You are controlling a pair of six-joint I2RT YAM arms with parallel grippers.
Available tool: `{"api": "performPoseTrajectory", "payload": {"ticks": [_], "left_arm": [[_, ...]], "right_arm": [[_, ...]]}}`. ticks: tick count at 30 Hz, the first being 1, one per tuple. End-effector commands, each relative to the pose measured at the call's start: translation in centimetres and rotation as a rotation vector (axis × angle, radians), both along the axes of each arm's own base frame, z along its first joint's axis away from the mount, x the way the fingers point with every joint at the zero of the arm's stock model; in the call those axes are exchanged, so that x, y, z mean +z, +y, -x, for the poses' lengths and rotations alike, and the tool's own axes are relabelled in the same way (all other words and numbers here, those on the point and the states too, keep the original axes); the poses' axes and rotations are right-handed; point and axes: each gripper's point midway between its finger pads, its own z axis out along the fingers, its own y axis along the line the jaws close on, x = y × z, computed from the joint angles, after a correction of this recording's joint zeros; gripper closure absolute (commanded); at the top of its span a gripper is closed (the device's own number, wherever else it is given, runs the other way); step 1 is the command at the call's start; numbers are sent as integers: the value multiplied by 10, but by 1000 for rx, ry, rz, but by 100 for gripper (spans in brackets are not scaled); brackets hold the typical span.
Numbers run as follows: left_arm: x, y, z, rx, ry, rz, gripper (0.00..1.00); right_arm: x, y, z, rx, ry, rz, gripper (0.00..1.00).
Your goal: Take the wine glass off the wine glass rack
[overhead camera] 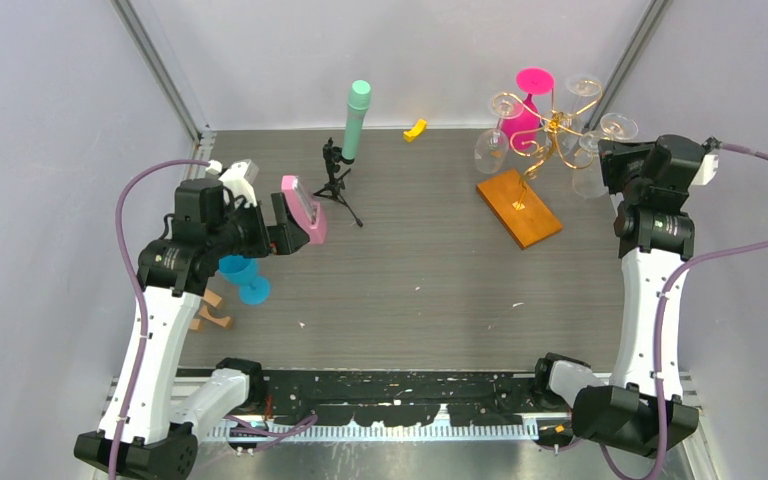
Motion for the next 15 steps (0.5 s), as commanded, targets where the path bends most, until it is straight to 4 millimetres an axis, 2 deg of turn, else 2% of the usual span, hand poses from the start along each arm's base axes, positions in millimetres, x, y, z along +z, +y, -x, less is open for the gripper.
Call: {"api": "performPoseTrajectory", "payload": {"ticks": [1,6,15], "left_arm": [[7,0,-1,2,-22,2,0],[10,-4,0,-14,-26,23,0],[21,-19,9,-71,-22,104,0]], "right_arm": [[59,-12,21,-97,-146,77,100],[55,-12,27,-106,-134,68,100],[65,-8,71,-158,-144,88,100]]}}
